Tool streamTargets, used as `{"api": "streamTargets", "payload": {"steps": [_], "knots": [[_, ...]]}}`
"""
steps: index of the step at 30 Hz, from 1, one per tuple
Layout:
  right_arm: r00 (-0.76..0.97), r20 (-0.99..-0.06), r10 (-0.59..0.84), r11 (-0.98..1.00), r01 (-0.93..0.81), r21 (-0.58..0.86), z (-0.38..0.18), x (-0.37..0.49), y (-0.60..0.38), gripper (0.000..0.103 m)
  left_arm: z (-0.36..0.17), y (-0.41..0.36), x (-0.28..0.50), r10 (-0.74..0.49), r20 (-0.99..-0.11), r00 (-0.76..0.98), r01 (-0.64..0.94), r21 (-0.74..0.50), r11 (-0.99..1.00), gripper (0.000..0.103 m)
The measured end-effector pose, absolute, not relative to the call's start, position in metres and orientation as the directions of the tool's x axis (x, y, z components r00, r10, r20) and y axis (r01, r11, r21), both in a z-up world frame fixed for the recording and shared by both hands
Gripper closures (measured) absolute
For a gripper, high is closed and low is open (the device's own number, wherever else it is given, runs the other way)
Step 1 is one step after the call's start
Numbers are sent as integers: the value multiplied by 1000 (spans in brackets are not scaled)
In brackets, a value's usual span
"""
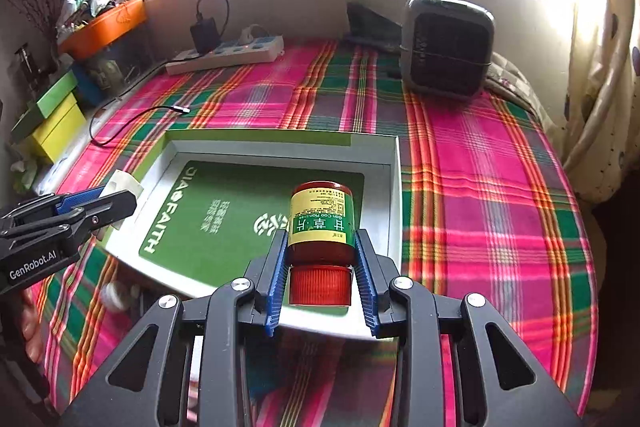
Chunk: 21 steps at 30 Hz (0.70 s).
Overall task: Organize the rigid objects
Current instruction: 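Carry the charger with left gripper while right gripper carries the bottle into the green tray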
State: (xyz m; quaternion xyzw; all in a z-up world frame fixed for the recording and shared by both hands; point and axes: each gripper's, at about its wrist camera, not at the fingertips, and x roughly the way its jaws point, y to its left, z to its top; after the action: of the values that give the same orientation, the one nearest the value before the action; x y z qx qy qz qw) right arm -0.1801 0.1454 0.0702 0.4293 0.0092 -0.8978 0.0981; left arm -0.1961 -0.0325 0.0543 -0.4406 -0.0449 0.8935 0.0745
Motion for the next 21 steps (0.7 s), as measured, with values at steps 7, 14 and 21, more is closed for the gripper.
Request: {"api": "streamTargets", "payload": {"steps": [7,14,21], "knots": [[-580,-799,-160,-980,187,61,52,-206,140,70,36,-22,-225,171,-802,-572,-113,-129,-985,71],[-566,-811,-146,-981,188,45,40,-222,137,70,24,-20,-240,160,-815,-557,-113,-116,-987,71],[-576,-807,-132,-982,189,26,36,-226,135,70,18,-19,-244,154,-823,-547,-108,-113,-988,71]]}}
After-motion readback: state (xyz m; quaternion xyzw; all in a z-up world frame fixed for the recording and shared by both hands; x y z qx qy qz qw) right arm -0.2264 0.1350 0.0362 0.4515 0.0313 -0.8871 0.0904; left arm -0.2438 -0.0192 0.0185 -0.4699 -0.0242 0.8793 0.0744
